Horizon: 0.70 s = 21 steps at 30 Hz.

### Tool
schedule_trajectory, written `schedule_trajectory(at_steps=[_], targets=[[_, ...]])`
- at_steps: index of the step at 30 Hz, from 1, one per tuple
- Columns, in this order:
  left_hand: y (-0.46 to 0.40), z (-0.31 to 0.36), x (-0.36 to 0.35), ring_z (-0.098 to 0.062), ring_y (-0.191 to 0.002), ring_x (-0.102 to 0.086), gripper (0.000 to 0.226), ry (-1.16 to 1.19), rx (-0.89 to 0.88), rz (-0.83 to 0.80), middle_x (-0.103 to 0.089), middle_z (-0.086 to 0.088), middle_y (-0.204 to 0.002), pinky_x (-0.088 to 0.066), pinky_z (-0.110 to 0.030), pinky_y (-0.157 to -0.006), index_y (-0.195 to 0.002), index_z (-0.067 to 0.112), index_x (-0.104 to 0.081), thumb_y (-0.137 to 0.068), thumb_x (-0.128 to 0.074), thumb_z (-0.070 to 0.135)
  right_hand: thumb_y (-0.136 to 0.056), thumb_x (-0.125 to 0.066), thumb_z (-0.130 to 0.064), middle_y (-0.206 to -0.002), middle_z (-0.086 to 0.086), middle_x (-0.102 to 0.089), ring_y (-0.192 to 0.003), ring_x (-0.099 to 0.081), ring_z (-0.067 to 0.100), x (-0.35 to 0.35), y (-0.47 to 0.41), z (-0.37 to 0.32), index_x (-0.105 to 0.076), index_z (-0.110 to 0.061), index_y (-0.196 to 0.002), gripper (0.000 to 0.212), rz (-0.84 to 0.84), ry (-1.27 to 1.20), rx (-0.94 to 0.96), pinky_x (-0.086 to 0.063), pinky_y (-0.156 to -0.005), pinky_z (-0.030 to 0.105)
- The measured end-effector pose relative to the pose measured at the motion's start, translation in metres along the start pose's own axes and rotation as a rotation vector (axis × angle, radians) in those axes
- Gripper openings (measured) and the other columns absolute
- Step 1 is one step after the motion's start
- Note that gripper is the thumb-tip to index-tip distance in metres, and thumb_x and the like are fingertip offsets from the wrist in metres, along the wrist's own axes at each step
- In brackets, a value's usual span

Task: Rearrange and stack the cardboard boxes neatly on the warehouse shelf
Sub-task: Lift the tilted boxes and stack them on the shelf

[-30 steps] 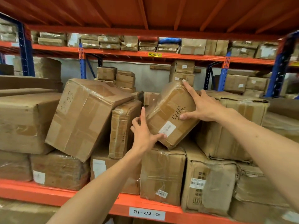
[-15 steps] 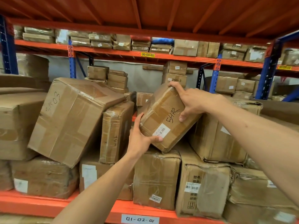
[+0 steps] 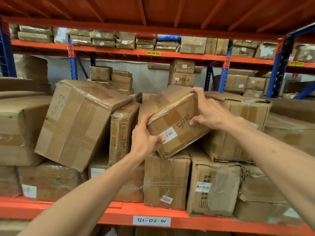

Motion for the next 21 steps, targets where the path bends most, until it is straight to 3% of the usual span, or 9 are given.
schedule_trajectory(at_steps=[3, 5, 7, 10, 12, 16, 21], targets=[[-0.005, 0.005, 0.012, -0.013, -0.111, -0.061, 0.095, -0.098, -0.052, -0.069, -0.065, 0.005, -0.120, -0.051, -0.026, -0.095, -0.135, 0.040, -0.051, -0.056, -0.094, 0.009, -0.076, -0.089, -0.029, -0.076, -0.003, -0.060, -0.063, -0.061, 0.012, -0.007, 0.020, 0.002, -0.012, -0.035, -0.143, 0.103, 0.048, -0.099, -0.081, -0.053, -0.063, 0.037], [-0.012, 0.008, 0.022, 0.003, -0.101, -0.059, 0.094, -0.165, -0.070, -0.137, -0.064, 0.018, -0.113, -0.046, -0.005, -0.080, -0.134, 0.040, -0.051, -0.057, -0.095, 0.008, -0.075, -0.090, -0.031, -0.079, -0.003, -0.062, -0.066, -0.062, 0.013, -0.015, 0.031, 0.000, -0.014, -0.034, -0.142, 0.102, 0.066, -0.174, -0.125, -0.054, -0.066, 0.036], [-0.018, 0.014, 0.028, 0.007, -0.099, -0.056, 0.094, -0.268, -0.094, -0.234, -0.058, 0.029, -0.109, -0.042, 0.000, -0.074, -0.132, 0.046, -0.050, -0.058, -0.094, 0.008, -0.071, -0.093, -0.034, -0.081, 0.002, -0.065, -0.069, -0.065, 0.016, -0.028, 0.045, 0.001, -0.018, -0.032, -0.136, 0.100, 0.073, -0.252, -0.193, -0.058, -0.068, 0.039], [-0.024, 0.024, 0.023, -0.012, -0.113, -0.055, 0.095, -0.401, -0.152, -0.342, -0.060, 0.014, -0.119, -0.050, -0.025, -0.093, -0.136, 0.045, -0.049, -0.060, -0.092, 0.008, -0.067, -0.093, -0.044, -0.092, 0.007, -0.064, -0.072, -0.063, 0.020, -0.050, 0.070, 0.010, -0.018, -0.037, -0.131, 0.099, 0.099, -0.321, -0.302, -0.059, -0.072, 0.044], [-0.025, 0.028, 0.017, -0.020, -0.118, -0.054, 0.098, -0.431, -0.171, -0.366, -0.059, 0.001, -0.127, -0.049, -0.039, -0.101, -0.140, 0.044, -0.047, -0.060, -0.092, 0.009, -0.069, -0.091, -0.049, -0.093, 0.005, -0.061, -0.069, -0.061, 0.018, -0.054, 0.077, 0.016, -0.015, -0.043, -0.140, 0.104, 0.107, -0.296, -0.297, -0.058, -0.073, 0.043], [-0.027, 0.026, 0.014, -0.023, -0.120, -0.053, 0.098, -0.439, -0.175, -0.362, -0.058, -0.003, -0.131, -0.047, -0.045, -0.104, -0.142, 0.041, -0.046, -0.061, -0.092, 0.009, -0.073, -0.086, -0.052, -0.083, -0.007, -0.058, -0.081, -0.061, 0.021, -0.049, 0.066, 0.017, -0.017, -0.057, -0.150, 0.103, 0.012, -0.195, -0.200, -0.053, -0.086, 0.040], [-0.037, 0.026, -0.006, -0.029, -0.124, -0.052, 0.099, -0.452, -0.184, -0.353, -0.056, -0.009, -0.135, -0.044, -0.046, -0.106, -0.144, 0.037, -0.046, -0.061, -0.091, 0.008, -0.080, -0.083, -0.043, -0.074, -0.004, -0.063, -0.075, -0.063, 0.017, -0.045, 0.058, 0.035, -0.030, -0.046, -0.152, 0.089, 0.051, -0.164, -0.201, -0.055, -0.081, 0.038]])
Point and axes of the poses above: each hand's wrist, its own y-axis away from the middle knuckle, its own x-axis out of the back of the hand, z = x × y, the point moved 5 cm from there along -y, towards the middle knuckle
